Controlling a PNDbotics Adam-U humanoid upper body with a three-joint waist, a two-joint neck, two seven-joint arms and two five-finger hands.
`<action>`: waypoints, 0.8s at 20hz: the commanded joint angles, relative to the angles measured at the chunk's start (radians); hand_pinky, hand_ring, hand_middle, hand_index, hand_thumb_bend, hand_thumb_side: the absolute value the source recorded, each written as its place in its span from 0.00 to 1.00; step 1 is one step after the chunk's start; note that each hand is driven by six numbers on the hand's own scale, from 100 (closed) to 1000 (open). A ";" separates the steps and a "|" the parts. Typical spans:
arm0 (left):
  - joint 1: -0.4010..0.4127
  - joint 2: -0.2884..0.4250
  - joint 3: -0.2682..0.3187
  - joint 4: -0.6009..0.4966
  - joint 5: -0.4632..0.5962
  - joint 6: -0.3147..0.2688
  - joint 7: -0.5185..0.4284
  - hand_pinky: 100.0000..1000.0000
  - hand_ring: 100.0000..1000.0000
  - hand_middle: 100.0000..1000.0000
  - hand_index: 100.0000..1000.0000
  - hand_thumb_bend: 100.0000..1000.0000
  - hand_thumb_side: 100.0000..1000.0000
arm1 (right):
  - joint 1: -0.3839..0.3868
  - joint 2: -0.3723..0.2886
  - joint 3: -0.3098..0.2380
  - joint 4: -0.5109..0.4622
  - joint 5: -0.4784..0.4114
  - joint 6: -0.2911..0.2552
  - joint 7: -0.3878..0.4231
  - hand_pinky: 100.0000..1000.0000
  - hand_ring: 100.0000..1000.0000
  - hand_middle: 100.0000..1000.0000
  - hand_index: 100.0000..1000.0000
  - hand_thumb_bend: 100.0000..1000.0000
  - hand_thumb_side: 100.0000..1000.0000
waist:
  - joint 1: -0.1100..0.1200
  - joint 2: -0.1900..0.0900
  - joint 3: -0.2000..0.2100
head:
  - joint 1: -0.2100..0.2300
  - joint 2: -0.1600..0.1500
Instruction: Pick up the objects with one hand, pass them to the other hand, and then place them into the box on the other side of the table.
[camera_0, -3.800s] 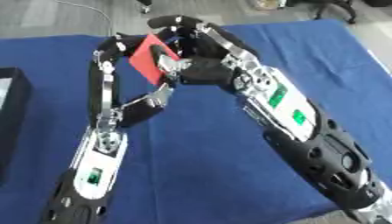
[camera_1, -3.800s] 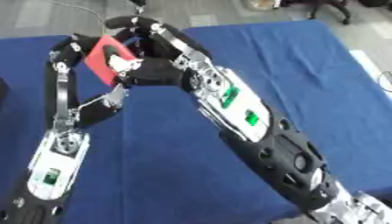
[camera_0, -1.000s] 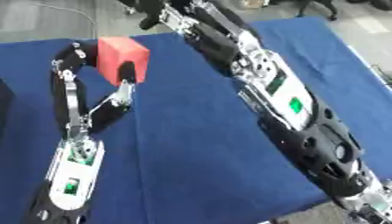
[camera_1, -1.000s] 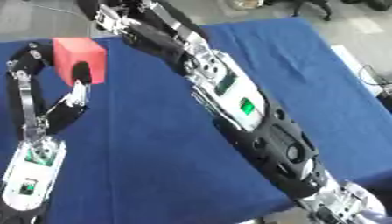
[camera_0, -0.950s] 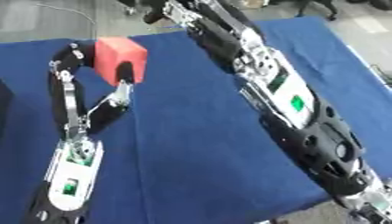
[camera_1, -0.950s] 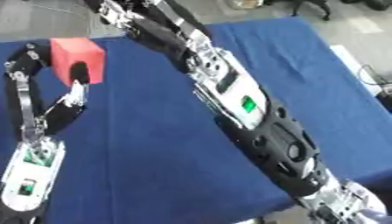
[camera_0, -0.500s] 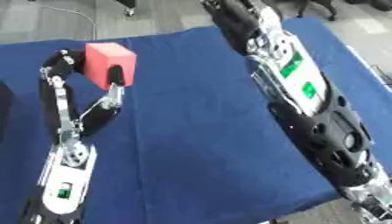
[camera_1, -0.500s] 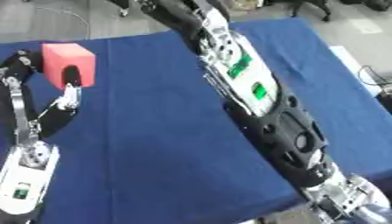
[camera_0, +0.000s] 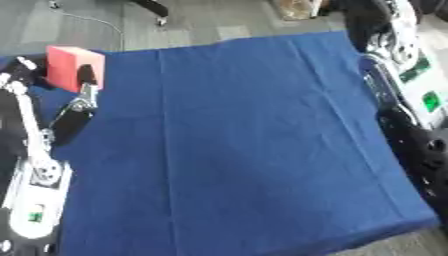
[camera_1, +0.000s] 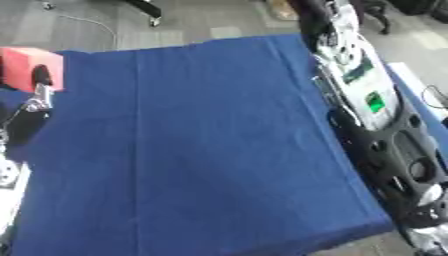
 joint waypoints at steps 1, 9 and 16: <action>-0.002 0.097 0.050 -0.089 0.032 0.092 -0.035 0.36 0.43 0.39 0.51 0.00 0.41 | 0.036 -0.027 -0.024 -0.020 0.038 0.013 -0.029 0.95 0.67 0.70 0.92 0.19 0.54 | 0.019 -0.034 0.001 | 0.047 -0.003; 0.064 0.303 0.151 -0.183 -0.054 0.251 -0.193 0.42 0.46 0.42 0.55 0.00 0.25 | 0.164 0.052 -0.008 0.001 0.181 0.028 0.037 0.95 0.66 0.69 0.92 0.13 0.58 | 0.037 -0.041 0.000 | 0.282 -0.003; 0.103 0.409 0.187 -0.106 -0.225 0.275 -0.403 0.57 0.50 0.47 0.61 0.00 0.17 | 0.203 0.135 -0.021 0.089 0.264 -0.011 0.088 0.95 0.65 0.68 0.92 0.09 0.59 | 0.043 -0.038 -0.009 | 0.384 -0.003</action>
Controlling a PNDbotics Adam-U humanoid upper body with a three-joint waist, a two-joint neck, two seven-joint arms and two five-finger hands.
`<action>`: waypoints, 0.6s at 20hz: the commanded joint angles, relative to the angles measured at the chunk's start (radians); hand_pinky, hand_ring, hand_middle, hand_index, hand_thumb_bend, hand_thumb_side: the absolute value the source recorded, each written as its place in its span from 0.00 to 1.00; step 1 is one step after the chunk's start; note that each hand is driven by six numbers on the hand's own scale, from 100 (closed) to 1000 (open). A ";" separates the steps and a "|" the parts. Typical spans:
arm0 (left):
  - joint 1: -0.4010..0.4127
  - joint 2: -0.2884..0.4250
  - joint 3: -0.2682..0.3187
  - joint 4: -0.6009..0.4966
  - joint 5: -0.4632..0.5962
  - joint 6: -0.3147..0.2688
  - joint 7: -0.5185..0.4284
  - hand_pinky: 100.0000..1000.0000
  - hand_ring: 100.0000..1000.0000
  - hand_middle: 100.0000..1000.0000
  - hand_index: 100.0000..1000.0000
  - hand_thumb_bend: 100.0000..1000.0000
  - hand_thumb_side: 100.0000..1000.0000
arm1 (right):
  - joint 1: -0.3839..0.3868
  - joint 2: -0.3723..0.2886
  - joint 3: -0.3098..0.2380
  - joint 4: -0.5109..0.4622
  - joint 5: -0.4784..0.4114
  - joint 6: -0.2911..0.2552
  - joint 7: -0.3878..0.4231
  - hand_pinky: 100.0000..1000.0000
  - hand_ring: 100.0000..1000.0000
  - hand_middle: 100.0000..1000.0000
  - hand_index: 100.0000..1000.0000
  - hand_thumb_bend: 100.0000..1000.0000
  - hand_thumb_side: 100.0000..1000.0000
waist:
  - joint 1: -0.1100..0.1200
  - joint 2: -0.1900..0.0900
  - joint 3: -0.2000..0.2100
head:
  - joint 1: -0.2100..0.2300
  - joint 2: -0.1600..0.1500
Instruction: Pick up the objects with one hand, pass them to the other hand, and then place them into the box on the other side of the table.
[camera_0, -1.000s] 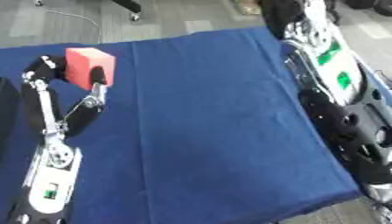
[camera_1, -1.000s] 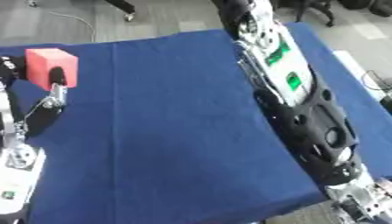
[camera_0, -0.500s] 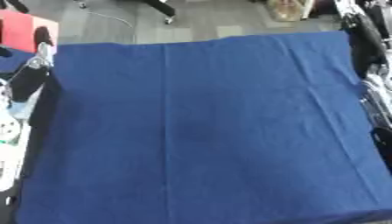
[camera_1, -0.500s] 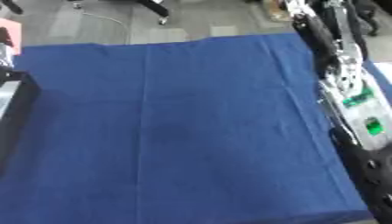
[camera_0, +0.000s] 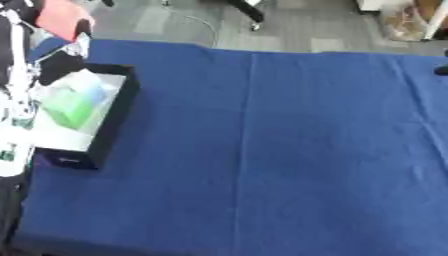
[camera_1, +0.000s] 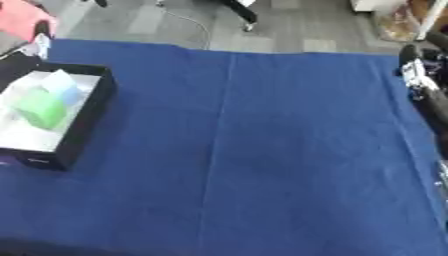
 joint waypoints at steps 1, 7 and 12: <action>-0.005 0.070 0.019 0.052 -0.079 0.002 -0.078 0.60 0.50 0.47 0.62 0.00 0.16 | -0.001 0.016 -0.013 0.025 0.036 -0.013 0.018 0.95 0.65 0.68 0.92 0.09 0.59 | 0.018 -0.023 -0.004 | 0.031 -0.003; -0.007 0.105 0.036 0.251 -0.204 0.006 -0.223 0.81 0.57 0.55 0.70 0.03 0.17 | 0.010 0.045 -0.013 0.060 0.071 -0.021 0.033 0.95 0.64 0.68 0.92 0.07 0.58 | 0.022 -0.021 -0.015 | 0.020 -0.003; -0.009 0.105 0.060 0.348 -0.266 -0.003 -0.335 0.87 0.66 0.67 0.82 0.28 0.39 | 0.012 0.053 -0.013 0.067 0.084 -0.025 0.041 0.95 0.64 0.68 0.92 0.07 0.58 | 0.022 -0.020 -0.022 | 0.001 -0.003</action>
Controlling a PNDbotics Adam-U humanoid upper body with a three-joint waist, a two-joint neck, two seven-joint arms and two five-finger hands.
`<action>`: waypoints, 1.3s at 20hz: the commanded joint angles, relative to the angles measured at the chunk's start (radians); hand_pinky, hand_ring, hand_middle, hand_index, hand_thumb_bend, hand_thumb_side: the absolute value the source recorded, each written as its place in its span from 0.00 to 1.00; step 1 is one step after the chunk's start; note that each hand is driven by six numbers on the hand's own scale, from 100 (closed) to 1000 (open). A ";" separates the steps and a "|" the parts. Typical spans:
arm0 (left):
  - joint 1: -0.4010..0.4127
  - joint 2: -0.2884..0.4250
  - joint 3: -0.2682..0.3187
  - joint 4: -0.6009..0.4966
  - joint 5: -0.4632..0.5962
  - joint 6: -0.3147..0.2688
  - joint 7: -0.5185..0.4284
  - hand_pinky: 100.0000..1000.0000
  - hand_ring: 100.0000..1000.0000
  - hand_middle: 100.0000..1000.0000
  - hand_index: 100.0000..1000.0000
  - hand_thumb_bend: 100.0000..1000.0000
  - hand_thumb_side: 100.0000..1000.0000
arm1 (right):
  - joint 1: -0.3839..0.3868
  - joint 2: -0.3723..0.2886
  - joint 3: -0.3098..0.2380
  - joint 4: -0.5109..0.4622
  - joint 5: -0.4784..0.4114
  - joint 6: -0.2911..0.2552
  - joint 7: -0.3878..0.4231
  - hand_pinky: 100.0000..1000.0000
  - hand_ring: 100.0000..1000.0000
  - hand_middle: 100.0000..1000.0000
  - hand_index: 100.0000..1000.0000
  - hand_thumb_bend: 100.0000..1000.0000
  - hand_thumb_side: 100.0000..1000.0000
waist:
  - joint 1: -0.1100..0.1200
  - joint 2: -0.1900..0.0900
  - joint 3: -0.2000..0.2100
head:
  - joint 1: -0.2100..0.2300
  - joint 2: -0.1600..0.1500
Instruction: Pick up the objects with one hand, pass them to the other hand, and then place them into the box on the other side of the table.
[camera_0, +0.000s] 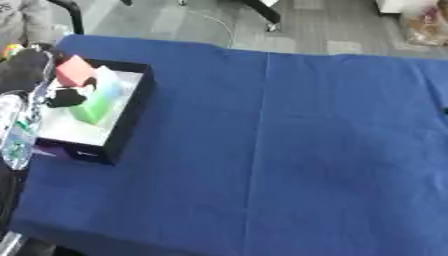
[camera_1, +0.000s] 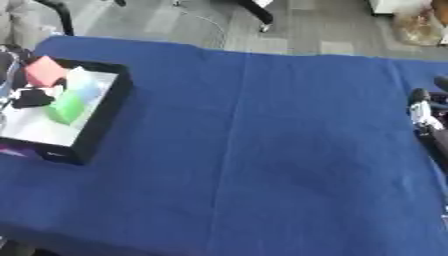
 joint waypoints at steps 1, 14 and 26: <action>-0.007 0.036 0.021 0.034 -0.041 -0.013 -0.073 0.89 0.70 0.72 0.88 0.43 0.54 | -0.006 -0.010 -0.008 -0.008 0.011 -0.003 0.005 0.95 0.64 0.68 0.92 0.06 0.58 | 0.013 -0.020 -0.002 | -0.011 -0.002; 0.034 0.025 0.127 -0.255 -0.034 0.030 -0.017 0.83 0.77 0.80 0.91 0.62 0.74 | -0.003 -0.006 -0.012 -0.001 0.021 -0.005 0.009 0.95 0.64 0.68 0.92 0.05 0.59 | 0.016 -0.017 0.005 | -0.052 -0.002; 0.074 -0.092 0.048 -0.590 0.525 -0.083 0.296 0.62 0.70 0.70 0.80 0.27 0.74 | 0.004 0.042 0.005 -0.056 0.011 -0.112 0.068 0.93 0.64 0.69 0.92 0.04 0.57 | -0.031 0.000 -0.054 | -0.067 -0.002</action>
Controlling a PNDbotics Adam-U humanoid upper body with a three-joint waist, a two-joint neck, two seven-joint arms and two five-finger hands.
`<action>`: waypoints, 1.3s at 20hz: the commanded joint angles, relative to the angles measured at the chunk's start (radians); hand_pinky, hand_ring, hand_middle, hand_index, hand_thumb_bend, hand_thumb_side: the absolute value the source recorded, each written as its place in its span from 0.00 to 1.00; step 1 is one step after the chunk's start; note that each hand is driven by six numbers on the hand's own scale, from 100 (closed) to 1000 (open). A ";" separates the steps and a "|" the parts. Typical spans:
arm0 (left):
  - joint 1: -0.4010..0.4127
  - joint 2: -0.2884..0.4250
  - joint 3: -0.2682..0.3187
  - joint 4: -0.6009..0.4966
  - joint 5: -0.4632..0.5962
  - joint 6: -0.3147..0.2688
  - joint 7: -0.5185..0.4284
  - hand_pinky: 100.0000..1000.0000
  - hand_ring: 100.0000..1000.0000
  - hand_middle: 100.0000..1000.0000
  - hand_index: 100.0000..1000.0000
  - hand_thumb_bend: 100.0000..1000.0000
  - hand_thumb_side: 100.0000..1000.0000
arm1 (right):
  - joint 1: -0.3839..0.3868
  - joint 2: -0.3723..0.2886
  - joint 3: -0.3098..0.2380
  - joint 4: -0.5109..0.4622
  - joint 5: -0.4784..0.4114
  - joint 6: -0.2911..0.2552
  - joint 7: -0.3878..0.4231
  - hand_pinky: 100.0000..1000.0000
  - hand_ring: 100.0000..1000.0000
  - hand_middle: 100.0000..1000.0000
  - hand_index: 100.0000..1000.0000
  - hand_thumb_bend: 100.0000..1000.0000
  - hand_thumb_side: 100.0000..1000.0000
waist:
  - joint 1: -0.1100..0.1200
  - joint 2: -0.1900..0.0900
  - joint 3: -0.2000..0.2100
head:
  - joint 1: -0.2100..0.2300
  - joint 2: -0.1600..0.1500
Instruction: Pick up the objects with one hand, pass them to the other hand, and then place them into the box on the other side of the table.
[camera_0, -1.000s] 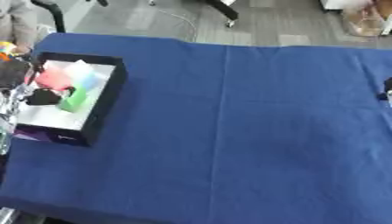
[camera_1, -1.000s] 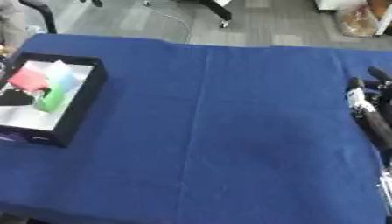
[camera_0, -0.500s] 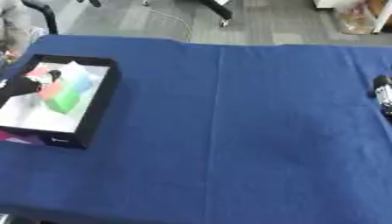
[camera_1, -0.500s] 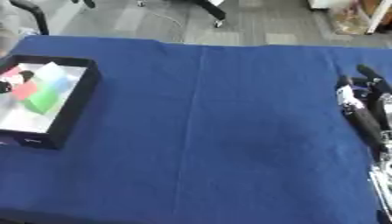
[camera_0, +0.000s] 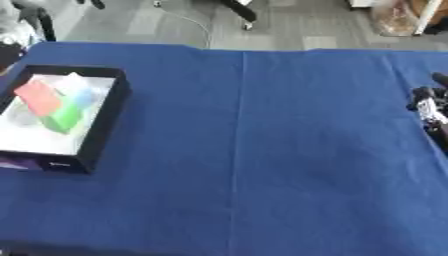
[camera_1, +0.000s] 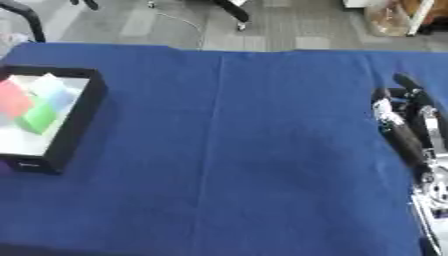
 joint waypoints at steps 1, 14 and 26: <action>-0.002 -0.040 -0.037 -0.067 0.145 -0.067 0.053 0.61 0.70 0.70 0.80 0.27 0.74 | -0.001 0.007 -0.001 -0.051 -0.018 -0.048 0.010 0.93 0.64 0.69 0.92 0.08 0.59 | -0.021 -0.003 -0.017 | -0.011 -0.002; 0.085 -0.290 -0.150 -0.062 0.351 -0.187 0.004 0.56 0.69 0.68 0.77 0.15 0.83 | 0.140 0.013 -0.003 -0.153 -0.050 -0.175 -0.009 0.91 0.64 0.68 0.90 0.03 0.55 | -0.037 -0.023 -0.059 | -0.118 -0.002; 0.135 -0.289 -0.175 0.000 0.411 -0.214 -0.038 0.55 0.68 0.67 0.77 0.11 0.87 | 0.199 0.082 0.021 -0.154 -0.003 -0.164 0.015 0.91 0.62 0.67 0.90 0.03 0.55 | -0.015 -0.035 -0.058 | -0.172 -0.002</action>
